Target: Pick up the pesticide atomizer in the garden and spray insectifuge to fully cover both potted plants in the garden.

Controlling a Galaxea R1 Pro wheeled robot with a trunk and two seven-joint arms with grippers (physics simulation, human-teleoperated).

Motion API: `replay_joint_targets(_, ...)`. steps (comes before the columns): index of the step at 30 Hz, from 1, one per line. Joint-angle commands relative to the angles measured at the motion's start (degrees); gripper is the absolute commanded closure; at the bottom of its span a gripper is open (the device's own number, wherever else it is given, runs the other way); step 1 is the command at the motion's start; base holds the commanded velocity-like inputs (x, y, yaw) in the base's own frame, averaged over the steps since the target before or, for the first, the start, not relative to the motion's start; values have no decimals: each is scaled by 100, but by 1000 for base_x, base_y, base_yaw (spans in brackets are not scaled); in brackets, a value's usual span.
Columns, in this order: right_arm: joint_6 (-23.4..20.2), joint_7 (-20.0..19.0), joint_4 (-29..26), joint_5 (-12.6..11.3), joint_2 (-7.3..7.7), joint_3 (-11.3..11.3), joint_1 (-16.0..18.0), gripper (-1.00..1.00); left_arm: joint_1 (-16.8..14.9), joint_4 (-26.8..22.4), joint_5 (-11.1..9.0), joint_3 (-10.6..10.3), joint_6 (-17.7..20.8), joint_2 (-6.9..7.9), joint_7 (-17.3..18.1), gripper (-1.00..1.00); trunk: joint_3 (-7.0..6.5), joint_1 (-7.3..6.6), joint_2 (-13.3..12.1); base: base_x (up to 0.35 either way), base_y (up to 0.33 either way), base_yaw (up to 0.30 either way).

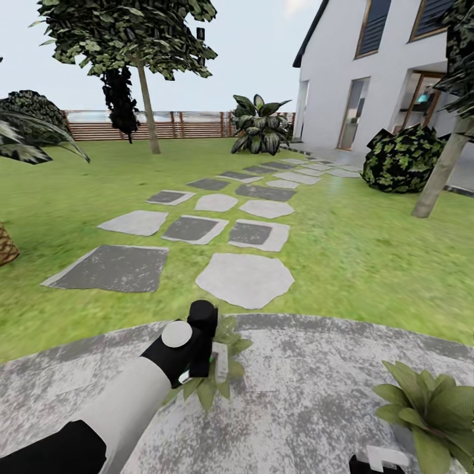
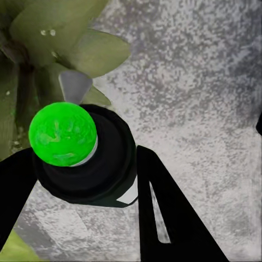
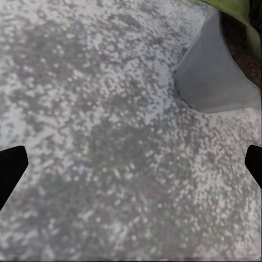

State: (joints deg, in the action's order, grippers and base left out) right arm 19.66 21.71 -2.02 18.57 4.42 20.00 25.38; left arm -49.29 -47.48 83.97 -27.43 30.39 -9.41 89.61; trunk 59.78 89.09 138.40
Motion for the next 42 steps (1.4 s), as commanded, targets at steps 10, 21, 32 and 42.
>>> replay_joint_targets(10, 21, 17, 17, 67, 23, 48, 2, -100, 356, 118, 67, 26, 213, -8, 39, 100, 5, -5, 2, -77, 10, 12)
replay_joint_targets(21, 21, 17, 17, 67, 24, 48, 2, -100, 268, 44, 139, 1296, 1059, 182, 39, 100, 5, -5, 2, 0, 0, 0)
replay_joint_targets(32, 18, 17, 17, 67, 31, 48, 2, -100, 173, 83, 570, 1256, 1427, -7, 39, 100, 5, -5, 2, 0, 0, 0)
replay_joint_targets(42, 21, 6, 17, 69, -2, 46, 2, -100, 224, 24, 617, 1038, 1550, 59, 39, 100, -17, -5, 2, -2, 0, -143)
